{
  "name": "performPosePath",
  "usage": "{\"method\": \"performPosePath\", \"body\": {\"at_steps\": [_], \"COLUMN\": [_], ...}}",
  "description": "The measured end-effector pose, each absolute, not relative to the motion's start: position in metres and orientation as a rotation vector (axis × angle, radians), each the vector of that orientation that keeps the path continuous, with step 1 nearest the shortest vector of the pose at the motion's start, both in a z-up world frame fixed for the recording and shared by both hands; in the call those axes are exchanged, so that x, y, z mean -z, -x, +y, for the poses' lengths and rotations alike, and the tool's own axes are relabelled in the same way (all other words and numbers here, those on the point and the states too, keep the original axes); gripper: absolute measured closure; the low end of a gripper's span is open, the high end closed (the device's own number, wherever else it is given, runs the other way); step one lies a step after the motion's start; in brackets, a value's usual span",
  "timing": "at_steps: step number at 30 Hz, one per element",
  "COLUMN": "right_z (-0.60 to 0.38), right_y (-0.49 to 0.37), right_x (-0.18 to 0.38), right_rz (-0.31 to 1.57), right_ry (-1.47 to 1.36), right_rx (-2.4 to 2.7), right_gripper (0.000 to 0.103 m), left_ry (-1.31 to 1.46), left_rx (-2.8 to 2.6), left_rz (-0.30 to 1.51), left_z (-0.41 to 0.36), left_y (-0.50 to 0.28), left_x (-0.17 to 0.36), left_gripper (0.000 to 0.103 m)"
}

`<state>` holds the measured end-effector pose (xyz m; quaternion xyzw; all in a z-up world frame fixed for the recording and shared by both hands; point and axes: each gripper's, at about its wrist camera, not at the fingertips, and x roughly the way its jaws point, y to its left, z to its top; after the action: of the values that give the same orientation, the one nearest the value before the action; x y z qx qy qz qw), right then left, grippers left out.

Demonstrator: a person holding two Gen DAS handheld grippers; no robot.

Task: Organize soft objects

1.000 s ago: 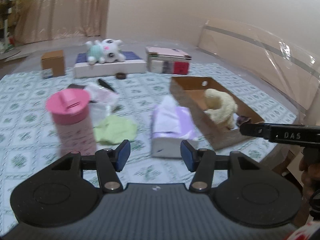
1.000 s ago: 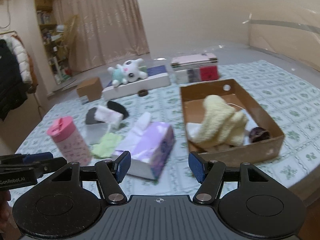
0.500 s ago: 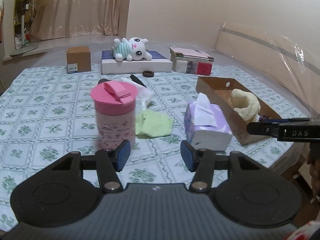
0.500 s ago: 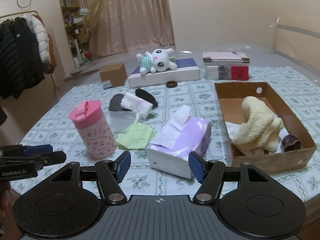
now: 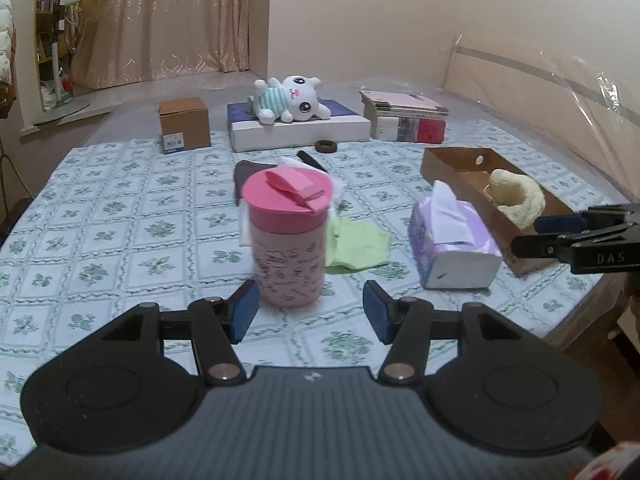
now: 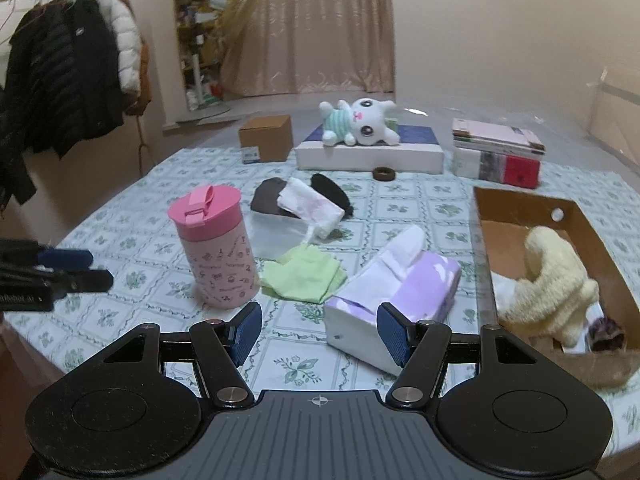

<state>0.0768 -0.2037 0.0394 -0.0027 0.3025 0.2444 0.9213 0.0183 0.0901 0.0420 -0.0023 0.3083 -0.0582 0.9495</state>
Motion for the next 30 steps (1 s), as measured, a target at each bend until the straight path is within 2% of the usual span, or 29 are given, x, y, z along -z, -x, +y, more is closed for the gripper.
{"method": "performPosePath", "body": {"at_steps": [3,10,15,16,19,23,30], "right_z": [-0.196,-0.173,-0.16,-0.158,-0.154,-0.145,-0.115], "right_y": [-0.085,-0.111,-0.138,-0.143,-0.161,-0.187,-0.231], "right_x": [-0.038,-0.035,-0.031,-0.03,-0.029,-0.026,-0.006], "right_rz": [0.624,0.609,0.635,0.642,0.65,0.67,0.762], "right_ry": [0.031,0.122,0.198,0.212,0.233,0.296,0.457], "right_rx": [-0.526,-0.581,-0.624,-0.632,-0.65,-0.684,-0.816], "right_gripper": [0.039,0.039,0.039,0.037,0.02,0.017,0.016], "left_ry": [-0.011,-0.067,-0.115,-0.128,-0.173,-0.238,-0.38], "left_rx": [0.122,0.128,0.146,0.152,0.164,0.205,0.358], "left_rz": [0.627,0.65,0.647,0.642,0.629,0.615,0.636], "left_z": [0.103,0.132,0.153,0.159,0.178,0.2,0.209], "left_y": [-0.02,-0.043,-0.065,-0.07,-0.085,-0.114,-0.169], "left_x": [-0.043,-0.033,-0.023,-0.023,-0.023,-0.028,-0.017], "left_gripper": [0.043,0.042,0.038,0.037,0.034,0.028,0.026]}}
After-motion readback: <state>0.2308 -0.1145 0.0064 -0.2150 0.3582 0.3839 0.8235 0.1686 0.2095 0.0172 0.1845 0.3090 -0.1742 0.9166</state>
